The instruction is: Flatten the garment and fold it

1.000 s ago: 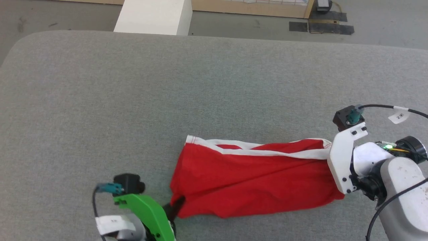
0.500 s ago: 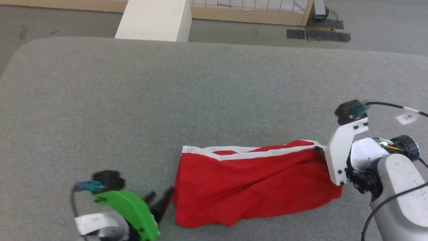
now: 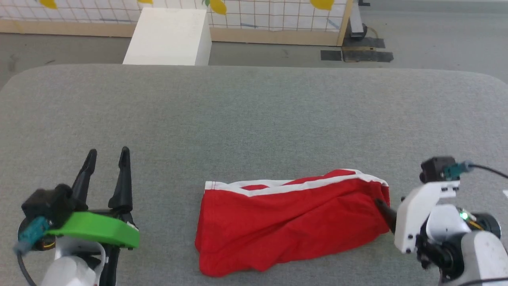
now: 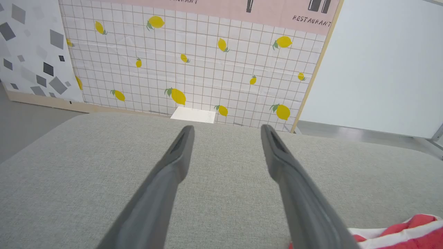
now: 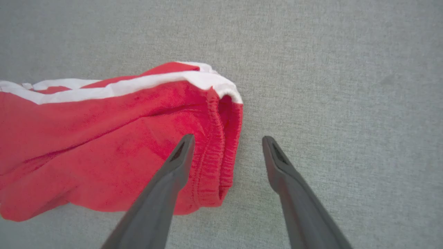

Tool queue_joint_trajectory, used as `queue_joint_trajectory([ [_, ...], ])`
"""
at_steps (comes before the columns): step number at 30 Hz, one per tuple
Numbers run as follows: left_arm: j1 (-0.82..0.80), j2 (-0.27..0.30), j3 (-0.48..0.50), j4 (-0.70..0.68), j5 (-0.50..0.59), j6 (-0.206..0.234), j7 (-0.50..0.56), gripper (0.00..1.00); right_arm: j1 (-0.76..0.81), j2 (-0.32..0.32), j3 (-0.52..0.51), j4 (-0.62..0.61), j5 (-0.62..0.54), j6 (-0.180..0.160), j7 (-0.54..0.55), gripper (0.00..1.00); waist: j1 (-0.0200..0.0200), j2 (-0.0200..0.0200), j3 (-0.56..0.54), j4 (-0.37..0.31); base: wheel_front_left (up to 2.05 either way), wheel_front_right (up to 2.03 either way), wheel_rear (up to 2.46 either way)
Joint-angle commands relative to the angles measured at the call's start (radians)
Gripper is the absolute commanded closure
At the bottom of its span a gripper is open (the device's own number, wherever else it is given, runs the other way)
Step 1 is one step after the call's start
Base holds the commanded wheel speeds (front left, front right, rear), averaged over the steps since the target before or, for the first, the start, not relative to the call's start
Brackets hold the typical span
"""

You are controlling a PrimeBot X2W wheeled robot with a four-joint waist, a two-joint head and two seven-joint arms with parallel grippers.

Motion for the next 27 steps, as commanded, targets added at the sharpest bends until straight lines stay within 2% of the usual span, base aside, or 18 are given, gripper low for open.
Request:
queue_joint_trajectory([
  [1, -0.01, 0.006, -0.005, 0.021, 0.026, -0.009, -0.053, 0.0, 0.018, 0.006, -0.004, -0.009, 0.007, -0.002, 0.008, 0.0, 0.0, 0.01, 0.005, -0.001, 0.0, 0.0, 0.0],
  [7, -0.013, -0.014, -0.005, 0.081, 0.054, -0.02, -0.141, 0.0, 0.027, 0.012, -0.008, 0.007, 0.008, -0.002, 0.011, 0.0, 0.0, 0.01, 0.027, 0.013, 0.0, 0.0, 0.0],
  [21, -0.029, -0.054, 0.022, 0.115, 0.074, -0.049, -0.157, 0.0, -0.017, 0.018, 0.041, 0.184, -0.096, -0.002, -0.039, 0.0, 0.0, 0.01, 0.076, 0.055, 0.0, 0.0, 0.0],
  [22, -0.03, -0.056, 0.024, 0.116, 0.076, -0.051, -0.157, 0.0, -0.018, 0.019, 0.046, 0.193, -0.1, -0.002, -0.038, 0.64, 0.0, 0.01, 0.077, 0.055, 0.0, 0.0, 0.0],
  [23, -0.03, -0.059, 0.026, 0.117, 0.078, -0.053, -0.157, 0.0, -0.02, 0.019, 0.051, 0.202, -0.107, -0.002, -0.04, 0.85, 0.0, 0.01, 0.077, 0.055, 0.0, 0.0, 0.0],
  [24, -0.029, -0.061, 0.028, 0.117, 0.08, -0.054, -0.157, 0.0, -0.02, 0.02, 0.055, 0.209, -0.114, -0.002, -0.04, 1.0, 0.0, 0.01, 0.076, 0.054, 0.0, 0.0, 0.0],
  [27, -0.026, -0.069, 0.035, 0.119, 0.086, -0.058, -0.157, 0.0, -0.023, 0.021, 0.053, 0.218, -0.118, -0.002, -0.038, 1.0, 0.0, 0.01, 0.072, 0.047, 0.0, 0.0, 0.0],
])
